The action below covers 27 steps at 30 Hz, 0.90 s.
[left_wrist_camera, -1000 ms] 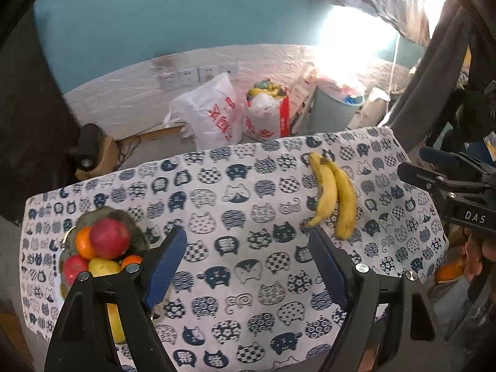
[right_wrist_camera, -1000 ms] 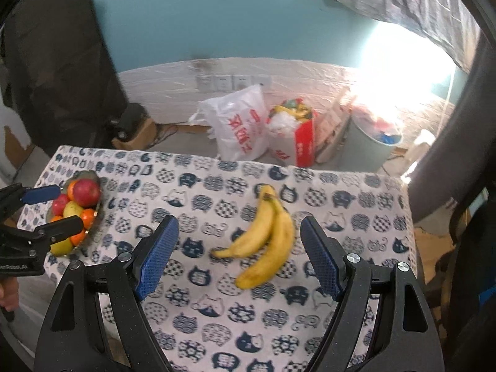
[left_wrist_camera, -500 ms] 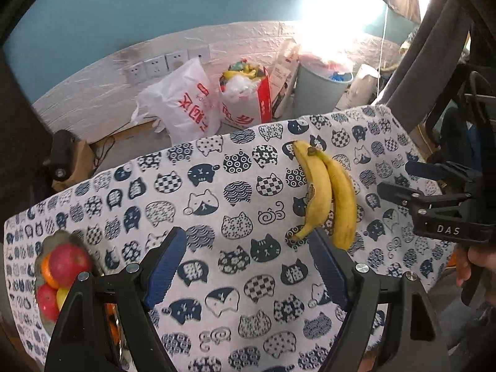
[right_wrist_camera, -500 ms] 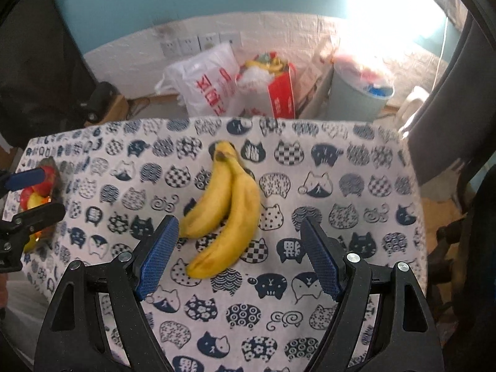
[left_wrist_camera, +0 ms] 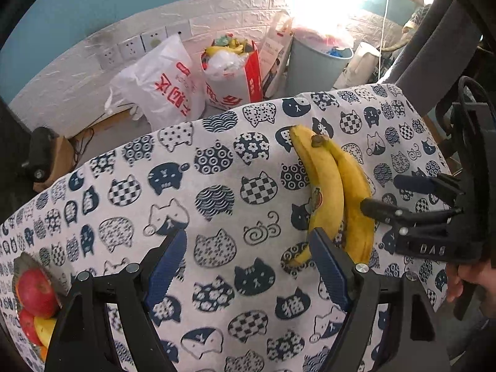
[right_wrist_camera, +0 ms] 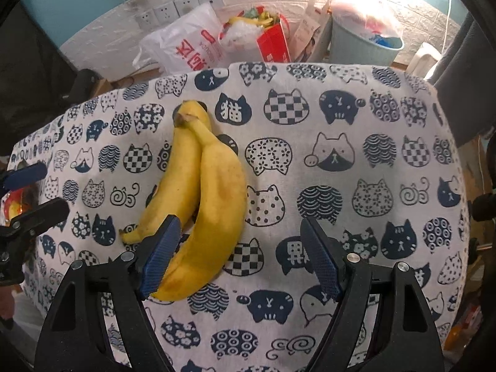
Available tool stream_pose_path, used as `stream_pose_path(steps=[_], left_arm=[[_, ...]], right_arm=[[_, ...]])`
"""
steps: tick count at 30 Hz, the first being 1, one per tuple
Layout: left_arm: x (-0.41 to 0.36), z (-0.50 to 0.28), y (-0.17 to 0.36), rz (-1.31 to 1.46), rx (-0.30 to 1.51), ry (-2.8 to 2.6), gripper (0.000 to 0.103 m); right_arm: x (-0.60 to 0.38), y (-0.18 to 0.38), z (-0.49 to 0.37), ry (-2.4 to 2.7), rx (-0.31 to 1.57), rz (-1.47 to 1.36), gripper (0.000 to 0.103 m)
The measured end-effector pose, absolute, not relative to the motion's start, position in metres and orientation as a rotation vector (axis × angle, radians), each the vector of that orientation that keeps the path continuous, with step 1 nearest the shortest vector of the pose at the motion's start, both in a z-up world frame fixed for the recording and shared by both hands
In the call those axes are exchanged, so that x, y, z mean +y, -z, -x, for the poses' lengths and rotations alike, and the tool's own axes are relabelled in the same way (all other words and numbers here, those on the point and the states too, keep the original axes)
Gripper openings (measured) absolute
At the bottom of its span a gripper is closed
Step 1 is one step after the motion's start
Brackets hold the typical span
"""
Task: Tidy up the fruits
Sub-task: 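Grasp one banana with the right gripper while the left gripper grasps the other banana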
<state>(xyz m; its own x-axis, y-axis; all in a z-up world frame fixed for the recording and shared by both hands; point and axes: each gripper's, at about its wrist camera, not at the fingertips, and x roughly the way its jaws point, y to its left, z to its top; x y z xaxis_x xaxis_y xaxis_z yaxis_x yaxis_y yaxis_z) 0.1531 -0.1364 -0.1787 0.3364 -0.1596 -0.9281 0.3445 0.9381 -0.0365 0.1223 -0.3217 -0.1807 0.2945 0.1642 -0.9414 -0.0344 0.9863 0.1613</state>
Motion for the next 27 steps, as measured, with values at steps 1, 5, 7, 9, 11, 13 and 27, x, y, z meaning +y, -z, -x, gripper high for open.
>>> stream_pose_path(steps=[1,5,7,9,11,13,27], left_arm=[[-0.139,-0.155,0.181,-0.182,1.186,0.332,0.082],[-0.144,-0.162,0.188,-0.185,1.203,0.327,0.082],[-0.145,-0.165,0.191,-0.178,1.212,0.324,0.082],[-0.146,-0.166,0.192,-0.172,1.217,0.323,0.082],[-0.148,-0.168,0.194,-0.167,1.222,0.321,0.082],[-0.15,-0.17,0.195,-0.157,1.229,0.322,0.082],[-0.194,-0.176,0.211,-0.131,1.274,0.377,0.087]], right_arm=[[-0.321,0.184,-0.124,-0.134,1.27,-0.113,0.08],[-0.32,0.196,-0.129,-0.147,1.296,-0.116,0.077],[-0.319,0.201,-0.133,-0.158,1.305,-0.123,0.074],[-0.316,0.203,-0.134,-0.161,1.305,-0.116,0.071],[-0.315,0.203,-0.135,-0.169,1.301,-0.115,0.069],[-0.316,0.202,-0.134,-0.194,1.301,-0.137,0.056],[-0.356,0.174,-0.123,-0.077,1.281,-0.125,0.026]])
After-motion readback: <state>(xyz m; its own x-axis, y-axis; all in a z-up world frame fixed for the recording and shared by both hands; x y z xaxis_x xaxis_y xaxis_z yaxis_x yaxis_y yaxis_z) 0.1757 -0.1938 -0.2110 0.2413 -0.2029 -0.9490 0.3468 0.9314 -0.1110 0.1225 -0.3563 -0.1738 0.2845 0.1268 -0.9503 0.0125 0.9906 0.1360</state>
